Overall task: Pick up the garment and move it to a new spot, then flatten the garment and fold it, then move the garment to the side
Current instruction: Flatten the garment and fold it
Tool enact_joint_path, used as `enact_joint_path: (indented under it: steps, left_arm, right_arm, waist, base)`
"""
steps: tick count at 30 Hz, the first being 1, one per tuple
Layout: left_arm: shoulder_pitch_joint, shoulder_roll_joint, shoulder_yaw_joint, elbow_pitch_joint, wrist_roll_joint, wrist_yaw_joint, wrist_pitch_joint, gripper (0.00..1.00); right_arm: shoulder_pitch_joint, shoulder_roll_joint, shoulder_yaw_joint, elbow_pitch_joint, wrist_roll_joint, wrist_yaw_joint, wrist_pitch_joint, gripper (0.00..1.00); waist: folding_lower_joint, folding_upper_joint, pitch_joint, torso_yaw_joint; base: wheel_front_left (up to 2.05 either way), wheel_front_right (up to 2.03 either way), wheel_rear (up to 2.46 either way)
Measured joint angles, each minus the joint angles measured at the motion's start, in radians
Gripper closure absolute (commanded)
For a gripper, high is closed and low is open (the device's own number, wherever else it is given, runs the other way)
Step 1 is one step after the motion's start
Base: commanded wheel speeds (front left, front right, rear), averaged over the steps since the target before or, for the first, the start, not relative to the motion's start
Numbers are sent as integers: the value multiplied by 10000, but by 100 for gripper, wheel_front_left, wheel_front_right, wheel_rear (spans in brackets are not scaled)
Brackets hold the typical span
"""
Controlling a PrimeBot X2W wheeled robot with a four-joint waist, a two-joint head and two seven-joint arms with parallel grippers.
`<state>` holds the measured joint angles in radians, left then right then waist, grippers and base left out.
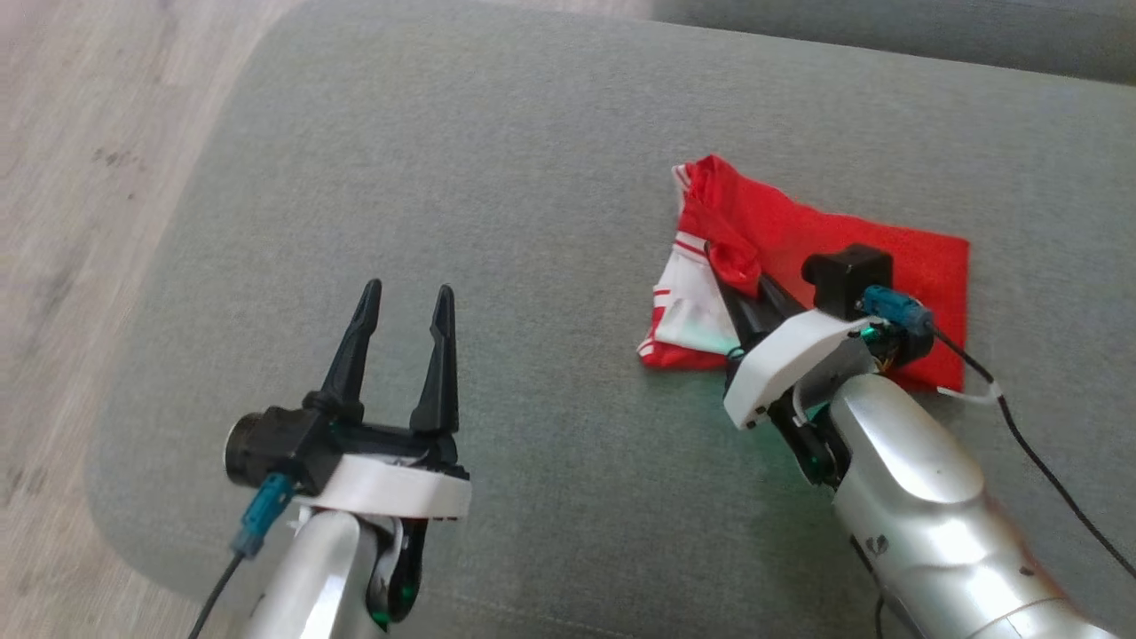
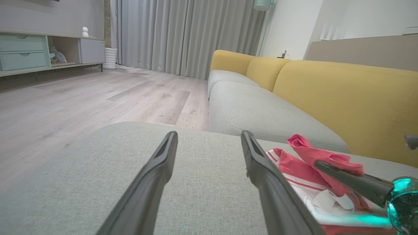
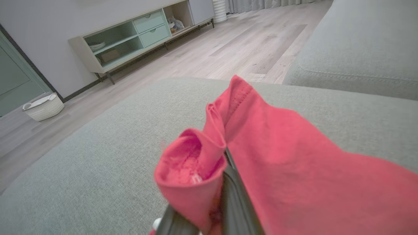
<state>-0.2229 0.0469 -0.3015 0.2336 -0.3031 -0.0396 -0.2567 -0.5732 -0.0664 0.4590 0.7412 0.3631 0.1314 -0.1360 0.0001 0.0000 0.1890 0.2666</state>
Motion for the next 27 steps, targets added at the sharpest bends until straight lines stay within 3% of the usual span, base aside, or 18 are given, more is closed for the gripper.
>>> enact_joint_path:
  steps: [1,2,6,13,21,22,27]
  left_arm:
    - [-11,0,-27,0,-52,2,0,0]
    - [-7,0,-56,12,-61,8,0,0]
    - [-3,0,-142,136,-58,15,0,0]
    - [26,0,138,228,67,-50,0,0]
    - [337,0,579,180,314,-148,0,0]
    - [524,0,748,163,316,-155,0,0]
    - [799,0,1076,42,403,-222,0,0]
  right_arm:
    - [0,-2,25,81,86,0,-2,39]
    - [0,-8,77,161,113,0,-12,0]
    - [-2,-19,570,155,428,0,-138,0]
    - [-103,-12,961,-374,832,0,-675,0]
    - [-34,-2,-1664,-474,-982,0,-1118,0]
    - [242,-4,-2360,-861,-1538,0,-1124,0]
    - [1871,2,-3544,-2048,-2462,0,-1147,0]
  waist:
    - [0,0,34,75]
    - [0,0,69,141]
    - [0,0,100,224]
    - [-1,0,-263,-238]
    - [-1,0,-779,-1195]
    - [-2,0,-895,-1469]
    - [-1,0,-1109,-2122]
  base:
    - [0,0,0]
    - [0,0,0]
    - [0,0,0]
    - [0,0,0]
    - [0,0,0]
    - [0,0,0]
    - [0,0,0]
